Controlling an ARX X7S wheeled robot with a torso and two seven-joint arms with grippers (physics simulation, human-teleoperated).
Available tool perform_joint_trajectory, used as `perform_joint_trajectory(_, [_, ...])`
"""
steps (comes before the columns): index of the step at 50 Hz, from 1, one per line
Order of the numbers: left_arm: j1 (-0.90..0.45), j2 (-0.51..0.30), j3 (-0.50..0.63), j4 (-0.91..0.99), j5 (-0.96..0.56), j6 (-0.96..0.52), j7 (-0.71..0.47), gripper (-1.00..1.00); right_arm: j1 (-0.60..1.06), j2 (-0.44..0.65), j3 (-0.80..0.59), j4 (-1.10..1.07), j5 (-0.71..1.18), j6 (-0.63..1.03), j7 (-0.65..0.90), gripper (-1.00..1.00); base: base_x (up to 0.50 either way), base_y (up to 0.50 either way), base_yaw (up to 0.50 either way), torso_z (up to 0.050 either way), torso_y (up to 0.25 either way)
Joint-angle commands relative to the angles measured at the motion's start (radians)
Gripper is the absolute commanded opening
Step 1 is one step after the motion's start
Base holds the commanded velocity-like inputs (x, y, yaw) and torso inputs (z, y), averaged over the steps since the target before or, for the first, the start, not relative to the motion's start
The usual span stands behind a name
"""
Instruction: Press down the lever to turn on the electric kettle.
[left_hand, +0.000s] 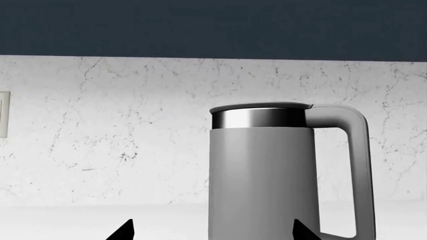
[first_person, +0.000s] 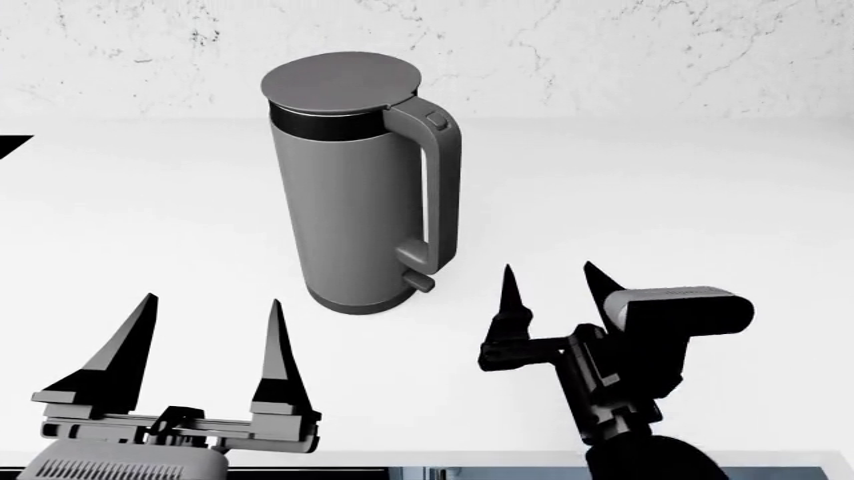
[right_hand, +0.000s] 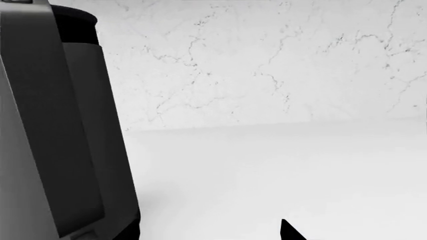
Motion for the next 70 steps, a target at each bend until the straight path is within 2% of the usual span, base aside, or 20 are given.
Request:
perform_joint_trajectory(1, [0.006, -0.008, -0.002, 0.000, -0.011, 0.012, -0.004, 1.00, 0.147, -0.031, 0.000, 0.128, 0.034, 0.113, 0.040, 1.00, 0.00, 0.00, 0.00, 0.000, 0.000])
perform_joint_trajectory(17, [-0.002, -0.019, -0.002, 0.004, -0.025, 0.005, -0.013, 1.00, 0.144, -0.046, -0.051, 0.255, -0.003, 0.034, 0.024, 1.00, 0.00, 0.00, 0.00, 0.000, 0.000])
perform_joint_trajectory(38, [0.000, -0.030, 0.007, 0.000, -0.026, 0.017, -0.022, 1.00, 0.122, -0.023, -0.075, 0.197, 0.089, 0.054, -0.047, 1.00, 0.00, 0.00, 0.00, 0.000, 0.000])
perform_joint_trajectory(70, [0.009, -0.045, 0.017, 0.008, -0.030, 0.025, -0.039, 1.00, 0.131, -0.027, -0.125, 0.220, 0.147, 0.067, -0.081, 1.00, 0.00, 0.00, 0.00, 0.000, 0.000])
